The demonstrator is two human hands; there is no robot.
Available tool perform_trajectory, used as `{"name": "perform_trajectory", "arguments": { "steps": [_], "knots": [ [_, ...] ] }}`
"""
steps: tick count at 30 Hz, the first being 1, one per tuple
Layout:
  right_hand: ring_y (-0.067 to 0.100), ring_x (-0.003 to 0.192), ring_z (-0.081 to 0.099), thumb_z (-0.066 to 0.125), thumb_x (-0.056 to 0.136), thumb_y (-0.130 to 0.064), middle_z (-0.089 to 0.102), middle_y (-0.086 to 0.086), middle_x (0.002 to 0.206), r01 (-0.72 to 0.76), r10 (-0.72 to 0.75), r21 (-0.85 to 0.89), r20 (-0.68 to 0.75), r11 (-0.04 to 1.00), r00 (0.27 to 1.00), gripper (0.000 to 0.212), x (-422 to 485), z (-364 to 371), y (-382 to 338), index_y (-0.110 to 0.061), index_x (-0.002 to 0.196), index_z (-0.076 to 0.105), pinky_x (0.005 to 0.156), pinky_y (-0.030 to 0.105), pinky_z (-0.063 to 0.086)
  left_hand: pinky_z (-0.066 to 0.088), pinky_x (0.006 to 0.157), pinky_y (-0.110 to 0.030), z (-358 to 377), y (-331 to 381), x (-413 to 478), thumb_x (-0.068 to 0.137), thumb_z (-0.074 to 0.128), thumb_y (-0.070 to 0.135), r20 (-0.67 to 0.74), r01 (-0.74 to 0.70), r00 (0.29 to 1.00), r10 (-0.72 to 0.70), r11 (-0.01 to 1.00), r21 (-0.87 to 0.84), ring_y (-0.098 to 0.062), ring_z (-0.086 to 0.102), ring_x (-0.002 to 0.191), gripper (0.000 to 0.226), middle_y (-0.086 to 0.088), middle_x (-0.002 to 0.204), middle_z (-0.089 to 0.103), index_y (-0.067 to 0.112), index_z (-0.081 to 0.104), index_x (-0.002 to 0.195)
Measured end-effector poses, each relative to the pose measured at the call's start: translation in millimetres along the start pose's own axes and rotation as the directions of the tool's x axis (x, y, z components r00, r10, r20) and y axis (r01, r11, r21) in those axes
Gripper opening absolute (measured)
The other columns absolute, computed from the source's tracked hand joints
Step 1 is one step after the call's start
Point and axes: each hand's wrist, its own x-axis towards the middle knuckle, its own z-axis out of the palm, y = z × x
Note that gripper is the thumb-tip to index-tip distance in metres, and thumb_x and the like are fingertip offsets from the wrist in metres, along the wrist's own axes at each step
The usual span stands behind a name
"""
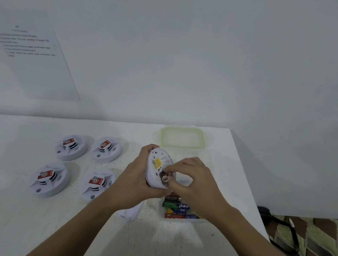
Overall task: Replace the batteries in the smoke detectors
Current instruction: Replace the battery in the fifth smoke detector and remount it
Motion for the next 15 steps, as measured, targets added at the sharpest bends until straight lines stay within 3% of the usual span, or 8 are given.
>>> {"name": "perform_trajectory", "arguments": {
  "steps": [4,7,11,15],
  "knots": [
    [0.004,0.105,0.058,0.066,0.095,-0.027,0.065,-0.014,0.106,0.058,-0.066,0.062,0.142,0.996,0.988,0.020,-1,-7,5,-0.031,0.111,0.076,0.088,0.027,0.053,0.059,0.088,-0.047,-2,-2,-1,0.068,0.094,0.016,0.020,0.026,0.999,-0.025,0.998,-0.051,-0.019,0.066,0.110,0.091,0.008,0.116,0.064,0.025,0.037,0.138],
    [0.004,0.105,0.059,0.066,0.097,-0.024,0.058,-0.014,0.110,0.114,-0.122,0.050,0.198,0.992,0.973,0.019,-2,-13,6,-0.030,0.112,0.076,0.088,0.021,0.052,0.059,0.091,-0.044,-4,1,-2,0.068,0.093,0.013,0.049,0.029,0.999,-0.025,0.996,-0.083,-0.017,0.065,0.113,0.091,0.011,0.119,0.064,0.026,0.037,0.138],
    [0.007,0.108,0.059,0.063,0.099,-0.020,0.057,-0.012,0.117,0.200,-0.211,0.066,0.251,0.977,0.945,0.017,1,-21,5,-0.023,0.112,0.074,0.090,0.019,0.049,0.059,0.090,-0.042,-8,6,-3,0.069,0.092,0.014,0.094,0.019,0.995,-0.013,0.998,-0.063,-0.016,0.065,0.112,0.090,0.012,0.118,0.063,0.029,0.036,0.139],
    [0.007,0.108,0.055,0.062,0.099,-0.018,0.056,-0.013,0.112,0.225,-0.238,0.082,0.238,0.971,0.941,0.011,2,-16,4,-0.019,0.107,0.069,0.082,0.012,0.044,0.061,0.087,-0.038,-7,9,-6,0.071,0.091,0.011,0.129,0.011,0.992,-0.002,0.998,-0.066,-0.018,0.065,0.111,0.089,0.011,0.117,0.063,0.031,0.037,0.138]
  ]
}}
